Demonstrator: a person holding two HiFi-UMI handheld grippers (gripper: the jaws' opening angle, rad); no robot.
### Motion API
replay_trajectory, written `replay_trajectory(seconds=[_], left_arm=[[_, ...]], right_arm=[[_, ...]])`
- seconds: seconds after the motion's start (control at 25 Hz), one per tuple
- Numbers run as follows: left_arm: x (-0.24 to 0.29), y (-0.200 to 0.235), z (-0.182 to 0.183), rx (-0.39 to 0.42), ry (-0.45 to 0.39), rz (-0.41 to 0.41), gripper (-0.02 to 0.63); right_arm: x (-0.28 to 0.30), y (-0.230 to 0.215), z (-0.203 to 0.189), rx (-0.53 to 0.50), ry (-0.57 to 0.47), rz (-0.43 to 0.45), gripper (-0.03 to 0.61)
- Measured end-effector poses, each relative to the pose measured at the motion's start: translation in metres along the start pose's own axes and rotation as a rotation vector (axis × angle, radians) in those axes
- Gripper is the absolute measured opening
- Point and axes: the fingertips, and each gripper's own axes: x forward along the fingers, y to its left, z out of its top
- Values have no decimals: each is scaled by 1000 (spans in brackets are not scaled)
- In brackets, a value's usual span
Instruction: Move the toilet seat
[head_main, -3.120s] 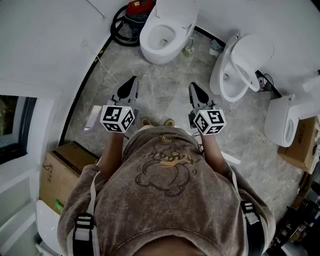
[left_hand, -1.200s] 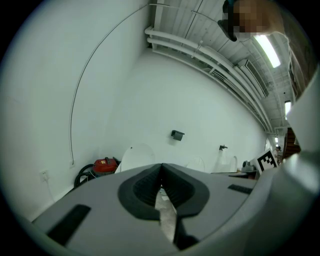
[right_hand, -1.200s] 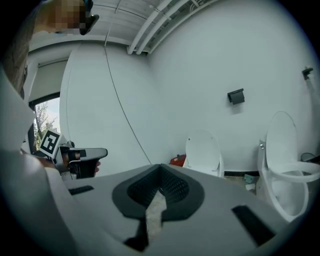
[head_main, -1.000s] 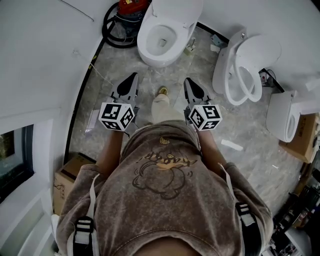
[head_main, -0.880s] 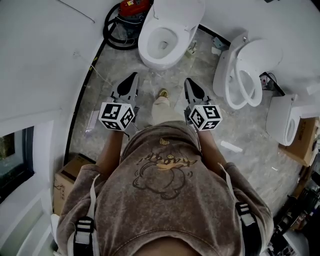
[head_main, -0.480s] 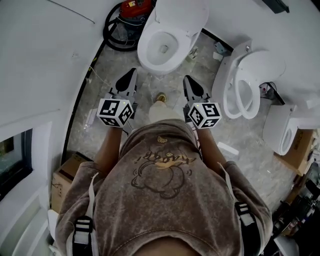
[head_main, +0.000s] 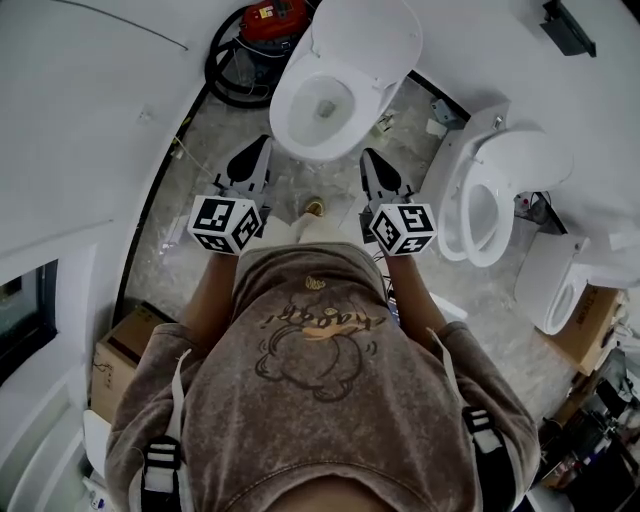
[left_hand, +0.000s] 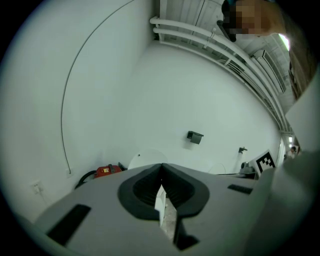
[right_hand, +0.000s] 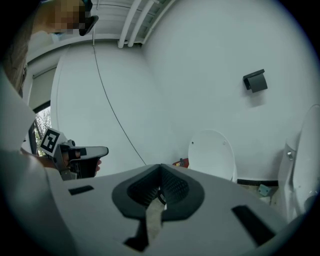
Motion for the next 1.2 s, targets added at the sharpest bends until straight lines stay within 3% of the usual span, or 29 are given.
replay_trajectory(seconds=[0.48, 0.92, 1.2], left_arm=[[35, 28, -2, 3, 31, -31, 9], [73, 55, -24, 23, 139, -146, 9], [104, 68, -51, 38, 189, -216, 8]], right_arm=[[32, -9, -6, 21, 43, -20, -2], [69, -12, -19, 38, 49, -110, -2], [92, -24, -49, 75, 67, -168, -2]])
